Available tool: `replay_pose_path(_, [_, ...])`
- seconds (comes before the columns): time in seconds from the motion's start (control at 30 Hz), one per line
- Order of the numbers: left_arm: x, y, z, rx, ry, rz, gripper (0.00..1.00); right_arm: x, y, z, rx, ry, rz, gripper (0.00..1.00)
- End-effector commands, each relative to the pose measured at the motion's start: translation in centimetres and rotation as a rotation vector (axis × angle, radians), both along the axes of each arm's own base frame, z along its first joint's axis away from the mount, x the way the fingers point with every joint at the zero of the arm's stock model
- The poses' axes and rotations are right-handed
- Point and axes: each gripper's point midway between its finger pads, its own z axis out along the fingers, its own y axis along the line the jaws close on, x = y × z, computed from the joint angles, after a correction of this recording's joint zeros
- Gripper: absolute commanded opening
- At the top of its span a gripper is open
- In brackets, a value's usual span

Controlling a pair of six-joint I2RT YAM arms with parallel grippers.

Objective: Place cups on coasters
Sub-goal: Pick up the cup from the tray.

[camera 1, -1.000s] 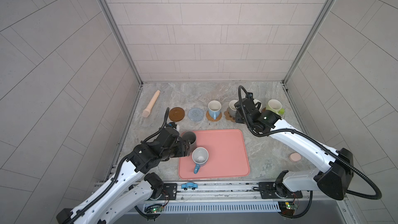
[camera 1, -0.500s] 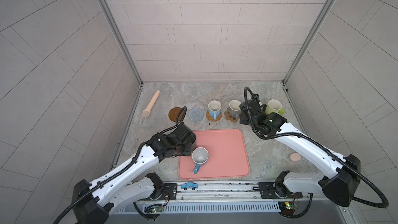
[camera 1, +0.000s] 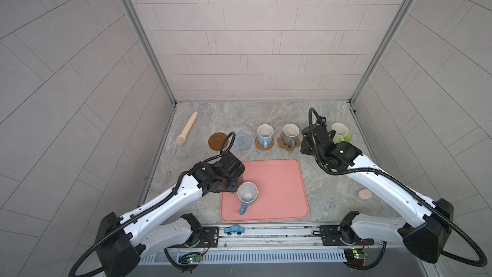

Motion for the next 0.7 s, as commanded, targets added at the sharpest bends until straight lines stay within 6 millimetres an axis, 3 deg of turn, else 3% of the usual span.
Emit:
replay_pose_path(0.0, [0.5, 0.3, 0.7, 0.028, -0.03, -0.005, 0.47, -0.5, -0.9, 0.2, 0.001, -0.011, -0.032, 0.39])
replay_pose_path(0.67, [0.3, 0.5, -1.1, 0.077, 0.003, -0.039, 0.38, -0.9, -1.3, -0.3, 0.014, -0.005, -0.053, 0.39])
